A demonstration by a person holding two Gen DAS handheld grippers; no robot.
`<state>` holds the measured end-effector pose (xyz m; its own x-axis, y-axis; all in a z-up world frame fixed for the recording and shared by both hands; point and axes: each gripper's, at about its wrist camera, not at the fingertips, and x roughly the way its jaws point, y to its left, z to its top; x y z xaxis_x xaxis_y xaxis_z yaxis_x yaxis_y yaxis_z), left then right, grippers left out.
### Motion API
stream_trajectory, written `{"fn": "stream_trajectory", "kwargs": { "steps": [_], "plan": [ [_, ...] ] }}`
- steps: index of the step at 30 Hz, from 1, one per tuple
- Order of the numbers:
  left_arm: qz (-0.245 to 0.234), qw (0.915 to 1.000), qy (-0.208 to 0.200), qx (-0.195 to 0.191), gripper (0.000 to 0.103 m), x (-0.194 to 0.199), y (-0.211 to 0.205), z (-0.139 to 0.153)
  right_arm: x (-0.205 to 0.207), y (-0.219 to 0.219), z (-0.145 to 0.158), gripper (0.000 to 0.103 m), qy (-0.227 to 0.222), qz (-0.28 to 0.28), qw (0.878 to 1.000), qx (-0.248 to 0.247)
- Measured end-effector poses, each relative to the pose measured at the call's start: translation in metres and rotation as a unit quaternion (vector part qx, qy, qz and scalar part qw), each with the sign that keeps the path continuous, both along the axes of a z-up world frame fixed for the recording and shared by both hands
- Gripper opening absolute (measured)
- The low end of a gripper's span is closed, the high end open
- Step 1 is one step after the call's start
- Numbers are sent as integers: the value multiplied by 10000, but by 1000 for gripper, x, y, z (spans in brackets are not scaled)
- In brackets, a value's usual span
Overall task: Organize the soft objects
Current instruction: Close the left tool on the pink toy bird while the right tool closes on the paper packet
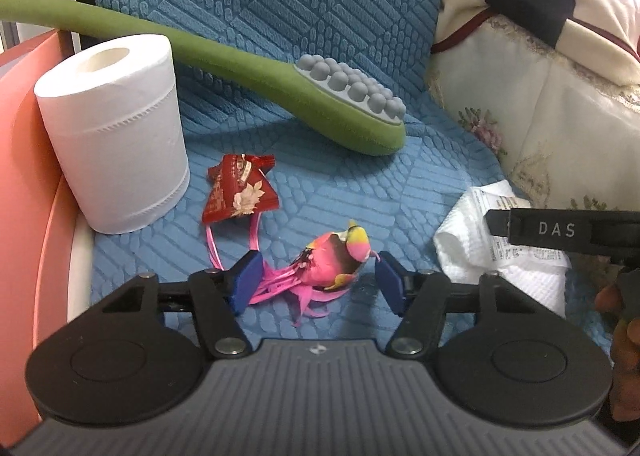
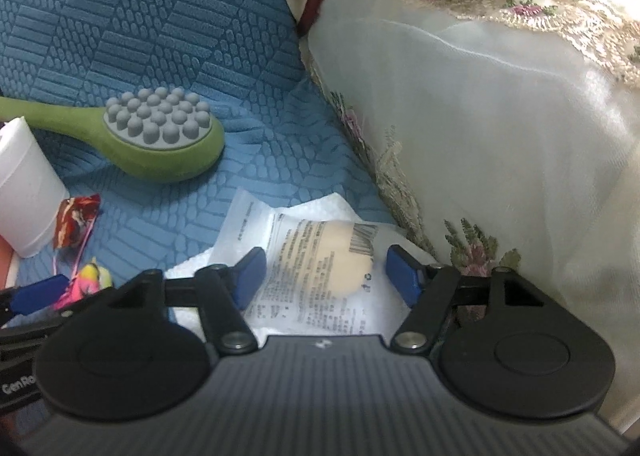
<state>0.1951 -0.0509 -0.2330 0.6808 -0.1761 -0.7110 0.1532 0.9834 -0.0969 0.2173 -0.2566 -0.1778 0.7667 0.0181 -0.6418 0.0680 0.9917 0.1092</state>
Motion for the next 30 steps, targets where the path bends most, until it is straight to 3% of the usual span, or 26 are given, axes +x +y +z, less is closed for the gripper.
{"fn": "stream_trajectory", "kwargs": {
  "steps": [7,18,30],
  "plan": [
    [-44,10000,15,28,47,1,-3,3,-4,-2,4,50,2,30,10000,10],
    [-60,10000,-51,-41,47,-8,-7,12,-10,0,12,33,-124,78,9999,92],
    [242,9988,-98,-422,47,-22,1,34,-29,3,26,32,-522,196,9984,121]
  ]
}}
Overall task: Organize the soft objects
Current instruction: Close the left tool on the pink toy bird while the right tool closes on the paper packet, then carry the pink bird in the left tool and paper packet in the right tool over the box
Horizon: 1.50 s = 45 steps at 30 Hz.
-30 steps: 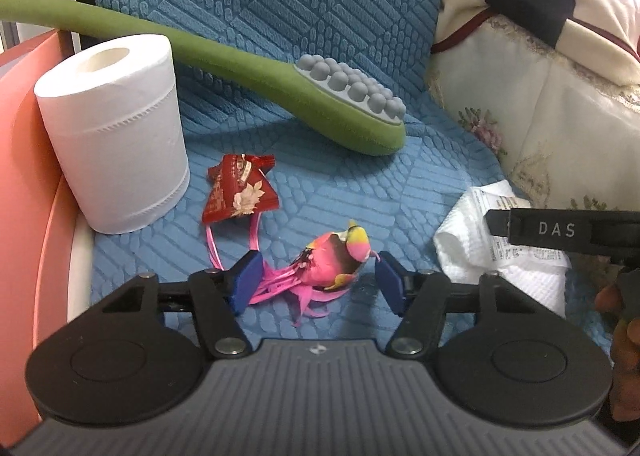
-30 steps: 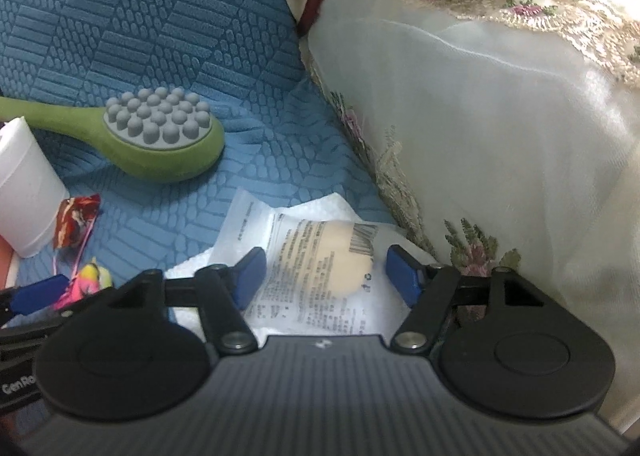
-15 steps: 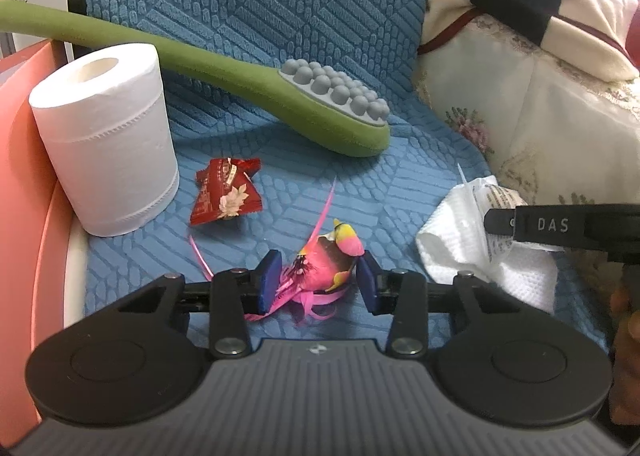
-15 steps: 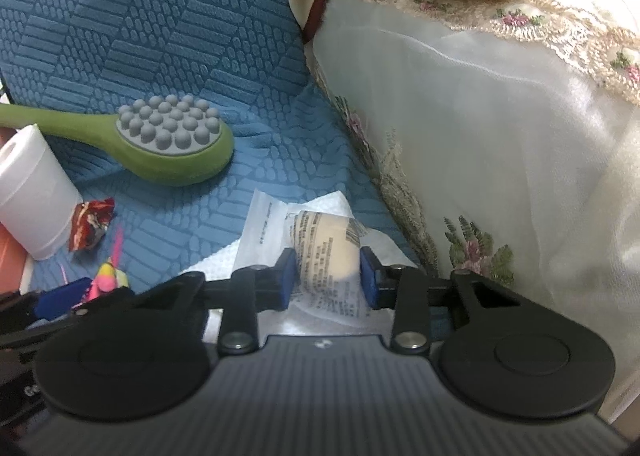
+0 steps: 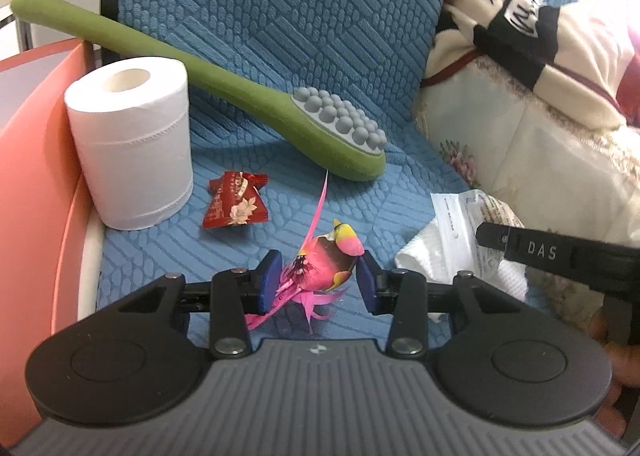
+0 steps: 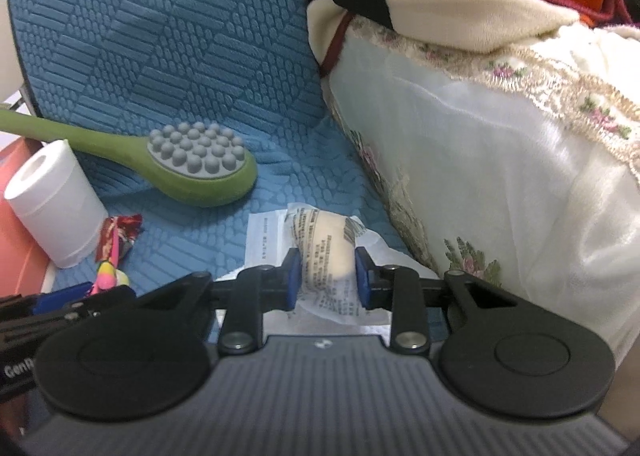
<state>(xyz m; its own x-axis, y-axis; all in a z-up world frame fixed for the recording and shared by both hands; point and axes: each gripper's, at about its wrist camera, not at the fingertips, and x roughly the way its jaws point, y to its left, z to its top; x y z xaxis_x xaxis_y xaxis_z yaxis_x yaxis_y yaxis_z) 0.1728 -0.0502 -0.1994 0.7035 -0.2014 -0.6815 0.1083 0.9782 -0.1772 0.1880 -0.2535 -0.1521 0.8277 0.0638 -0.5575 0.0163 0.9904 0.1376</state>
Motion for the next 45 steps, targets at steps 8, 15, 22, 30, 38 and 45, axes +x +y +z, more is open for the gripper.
{"fn": "stream_trajectory", "kwargs": {
  "steps": [8,15,22,30,38,45],
  "plan": [
    [246,9994,-27,-231,47,-17,7,18,-20,4,9,32,-88,222,9997,92],
    [379,9988,73,-305,47,-44,16,36,-52,10,17,32,106,491,9983,302],
    [510,9980,99,-361,47,-77,39,61,-78,10,38,32,198,574,9954,748],
    [605,9965,-214,-532,47,-99,59,114,-101,33,90,32,-212,884,9930,759],
    [769,9932,-570,-663,47,-108,88,173,-109,58,139,32,-476,1131,9894,776],
    [921,9893,-865,-725,47,-109,126,220,-112,91,182,32,-717,1351,9851,790]
  ]
}}
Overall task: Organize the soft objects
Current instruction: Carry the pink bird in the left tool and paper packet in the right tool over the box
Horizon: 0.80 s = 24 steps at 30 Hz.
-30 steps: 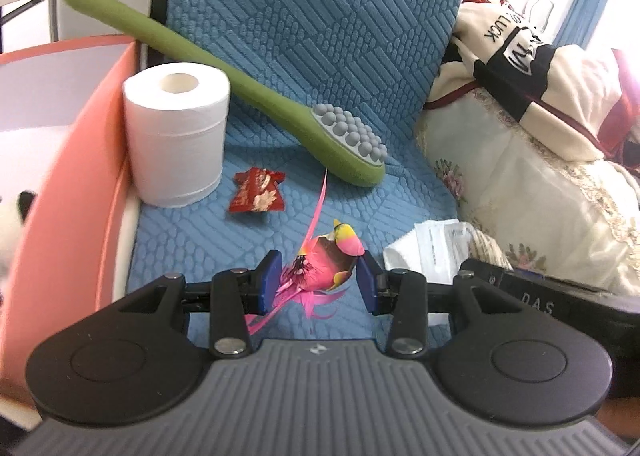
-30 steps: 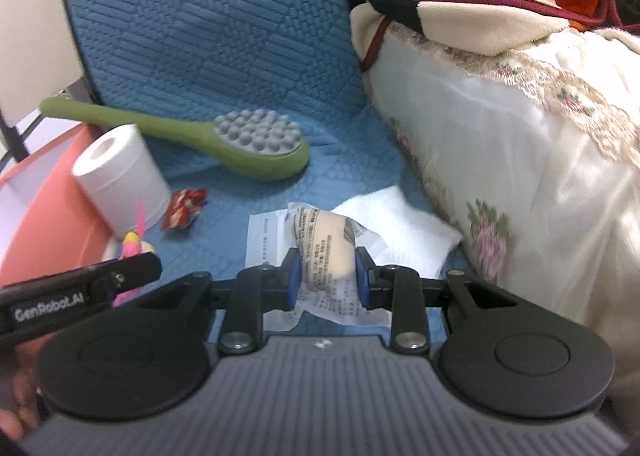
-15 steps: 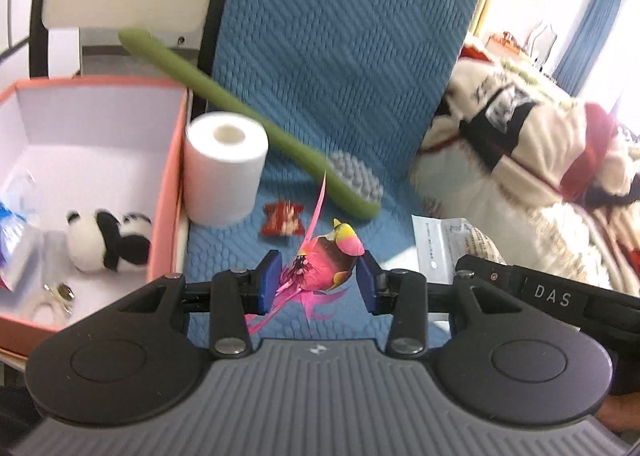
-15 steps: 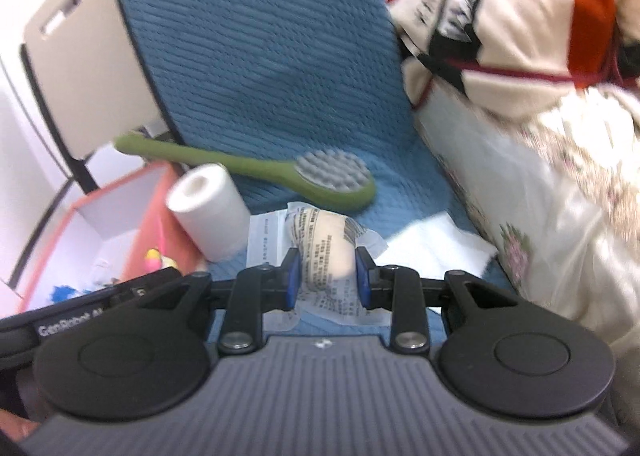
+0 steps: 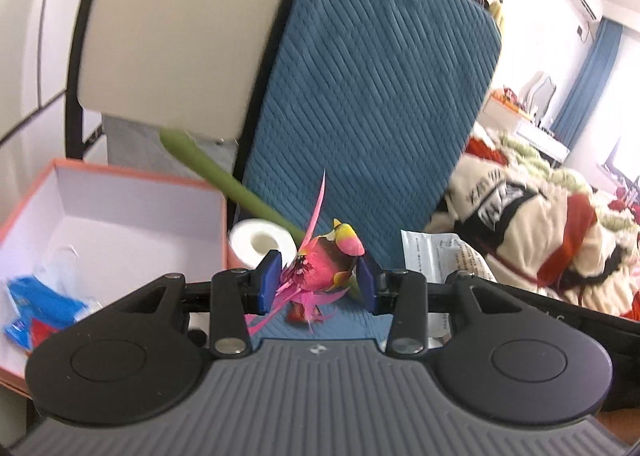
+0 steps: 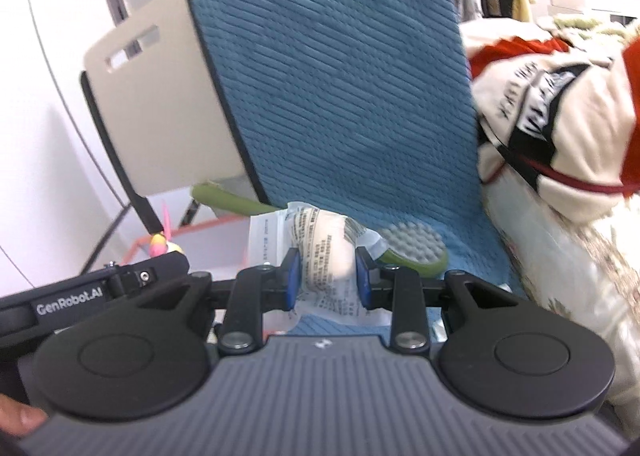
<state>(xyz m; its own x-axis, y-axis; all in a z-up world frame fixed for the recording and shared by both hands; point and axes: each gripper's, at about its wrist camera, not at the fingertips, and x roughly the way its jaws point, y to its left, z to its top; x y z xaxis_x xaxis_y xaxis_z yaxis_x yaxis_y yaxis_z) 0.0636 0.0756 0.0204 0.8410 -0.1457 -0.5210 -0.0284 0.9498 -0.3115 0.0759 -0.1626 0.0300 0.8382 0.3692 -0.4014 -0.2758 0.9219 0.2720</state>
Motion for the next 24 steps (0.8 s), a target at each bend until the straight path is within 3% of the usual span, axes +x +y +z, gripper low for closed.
{"fn": "stream_trajectory", "kwargs": {
  "steps": [8,14,18,24],
  "plan": [
    [322,9992,-235,-64,47,-3,60,43,0,50,39,32,-256,363,9990,42],
    [640,9974,-319,47,47,-13,107,59,3,93,46,33,-242,765,9966,164],
    [911,9956,-181,120,47,-18,139,50,9,128,36,33,-70,1068,9942,50],
    [1226,9917,397,19,47,-25,191,10,25,174,0,33,485,1374,9889,-297]
  ]
}}
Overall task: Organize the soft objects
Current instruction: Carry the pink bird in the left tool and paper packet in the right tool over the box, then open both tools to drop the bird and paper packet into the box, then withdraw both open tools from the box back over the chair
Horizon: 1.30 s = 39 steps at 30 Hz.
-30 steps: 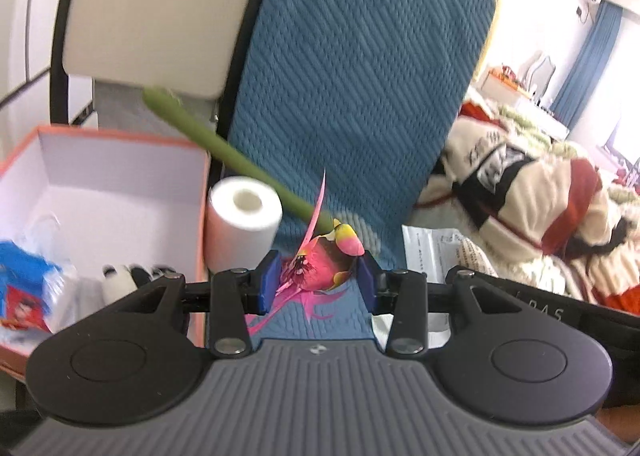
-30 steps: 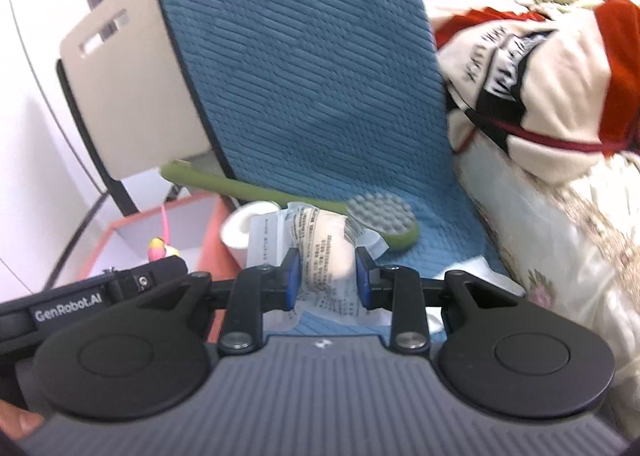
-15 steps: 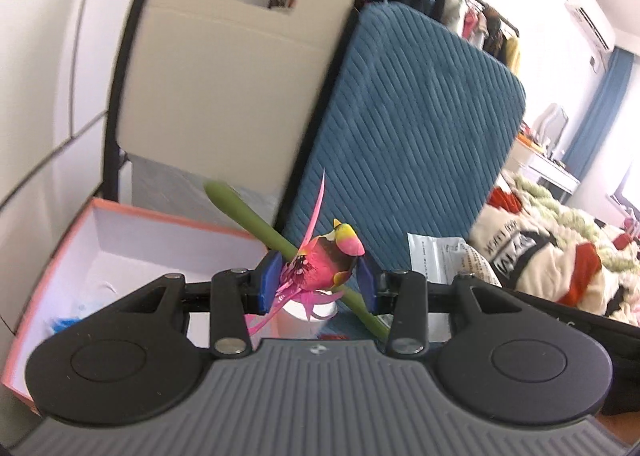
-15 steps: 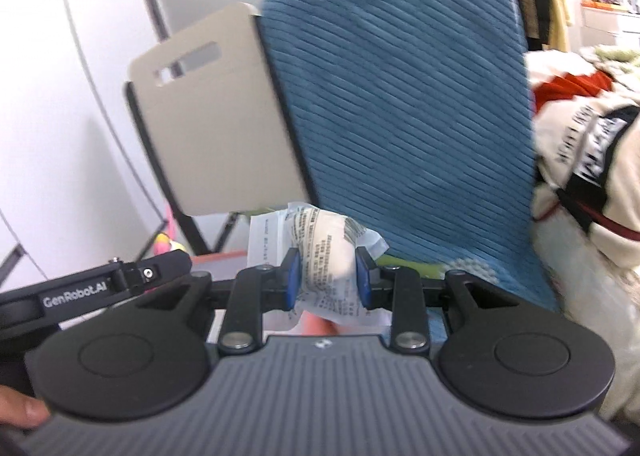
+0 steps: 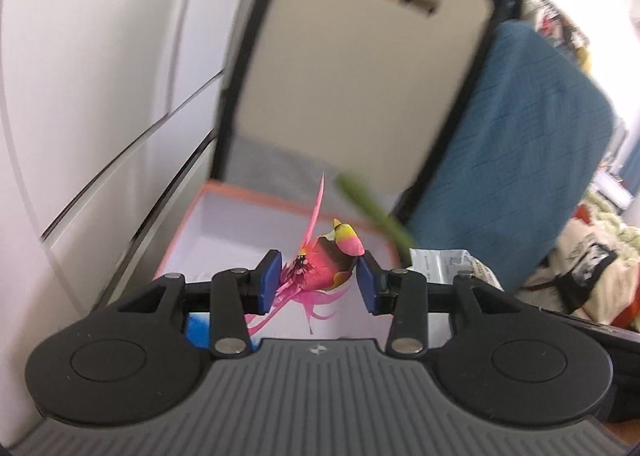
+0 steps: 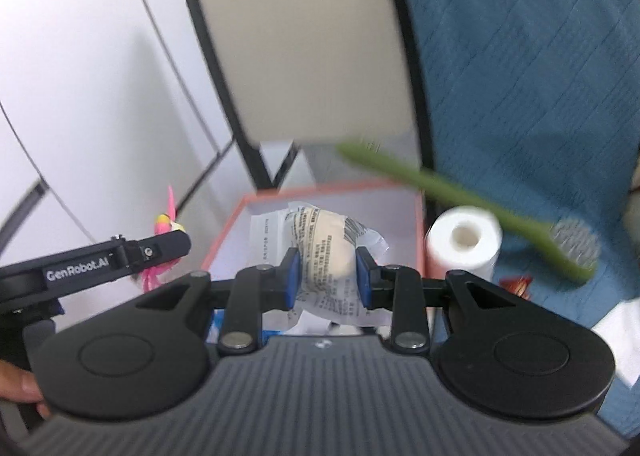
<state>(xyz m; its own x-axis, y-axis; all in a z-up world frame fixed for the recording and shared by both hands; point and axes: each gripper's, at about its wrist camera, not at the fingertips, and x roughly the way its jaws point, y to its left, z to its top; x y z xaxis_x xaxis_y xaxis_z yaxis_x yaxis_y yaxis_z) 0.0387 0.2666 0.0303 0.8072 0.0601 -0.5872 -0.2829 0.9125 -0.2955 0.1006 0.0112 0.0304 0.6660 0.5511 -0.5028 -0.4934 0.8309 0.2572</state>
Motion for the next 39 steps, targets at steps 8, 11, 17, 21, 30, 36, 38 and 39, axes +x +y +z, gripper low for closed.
{"fn": "stream_trajectory", "kwargs": {
  "steps": [8,11,17,21,30,36,38,39],
  "plan": [
    [108,9951,954,-250,47,8,45,-67,22,44,-62,33,1053,258,9924,-576],
    [73,9923,1197,-316,47,12,53,-86,24,51,-81,34,1308,254,9885,-721],
    [-38,9897,1369,-413,47,15,54,-107,28,57,-98,35,1519,189,9850,-794],
    [-71,9898,1357,-432,47,19,53,-111,31,57,-97,38,1523,211,9854,-736],
    [61,9957,890,-257,60,11,45,-83,21,47,-71,54,1233,369,9909,-398],
    [-14,9992,400,96,60,-1,19,-44,6,25,-44,54,744,340,9966,-98],
    [-53,9997,198,165,60,-5,8,-32,0,14,-34,54,562,262,9981,16],
    [-84,9997,114,186,60,-7,3,-28,-3,9,-30,54,474,206,9987,49]
  ]
}}
